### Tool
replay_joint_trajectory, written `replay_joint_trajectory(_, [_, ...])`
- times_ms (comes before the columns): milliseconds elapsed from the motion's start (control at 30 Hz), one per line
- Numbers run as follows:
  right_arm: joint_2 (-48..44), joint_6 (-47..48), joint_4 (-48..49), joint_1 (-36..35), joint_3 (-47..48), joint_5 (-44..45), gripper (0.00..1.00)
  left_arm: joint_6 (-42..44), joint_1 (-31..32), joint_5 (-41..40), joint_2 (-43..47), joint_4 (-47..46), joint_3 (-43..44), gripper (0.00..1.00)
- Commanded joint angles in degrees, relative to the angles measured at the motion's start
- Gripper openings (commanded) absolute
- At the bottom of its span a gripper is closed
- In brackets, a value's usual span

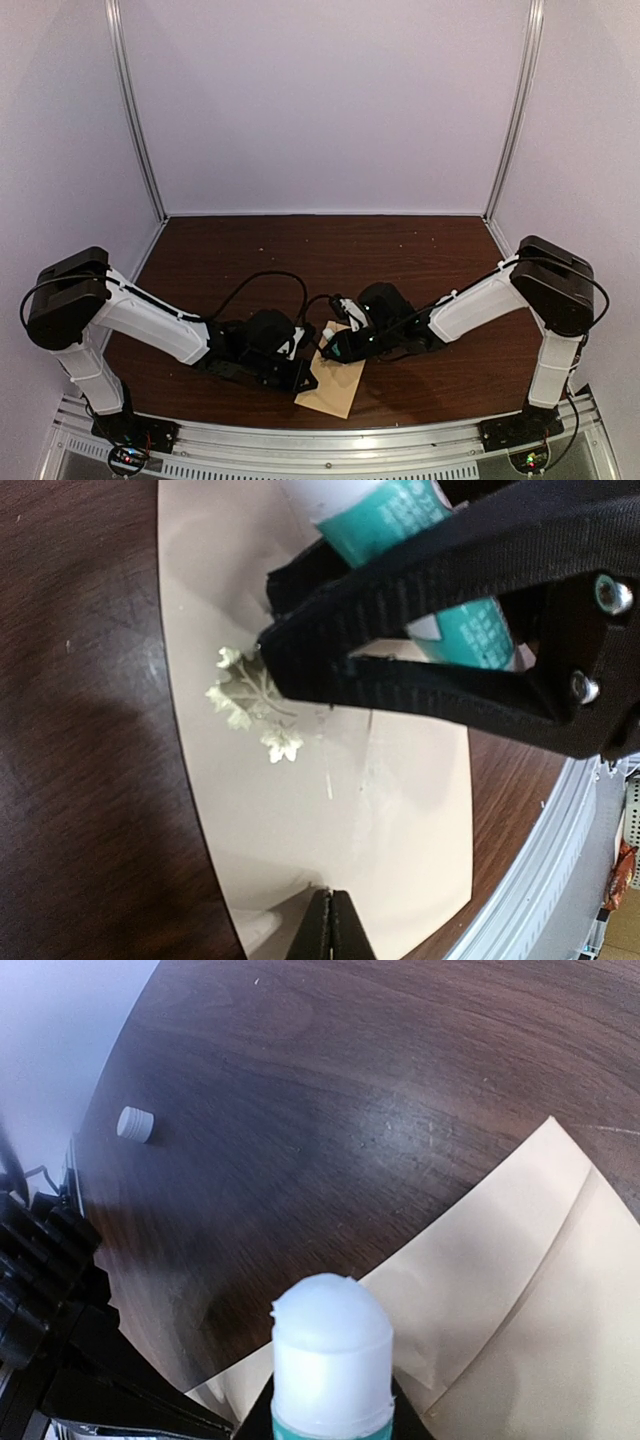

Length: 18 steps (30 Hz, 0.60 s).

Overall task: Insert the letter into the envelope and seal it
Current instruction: Seal the envelope flap on the envelope.

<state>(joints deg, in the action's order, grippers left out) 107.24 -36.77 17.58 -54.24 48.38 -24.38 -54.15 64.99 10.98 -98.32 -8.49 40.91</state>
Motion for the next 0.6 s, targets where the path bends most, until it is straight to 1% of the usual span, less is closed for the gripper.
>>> replay_joint_trajectory(0, [-0.6, 0.0, -2.8, -0.9, -3.1, 0.9, 0.00, 0.4, 0.2, -1.4, 0.7, 1.9, -0.5, 0.00])
replay_joint_trajectory(367, [-1.9, -4.6, 0.5, -7.4, -5.3, 0.3, 0.00, 0.4, 0.2, -1.5, 0.8, 1.8, -0.5, 0.00])
replay_joint_trajectory(567, [-2.1, -5.5, 0.3, -8.1, -5.3, 2.0, 0.00, 0.4, 0.2, -1.4, 0.8, 1.8, -0.5, 0.00])
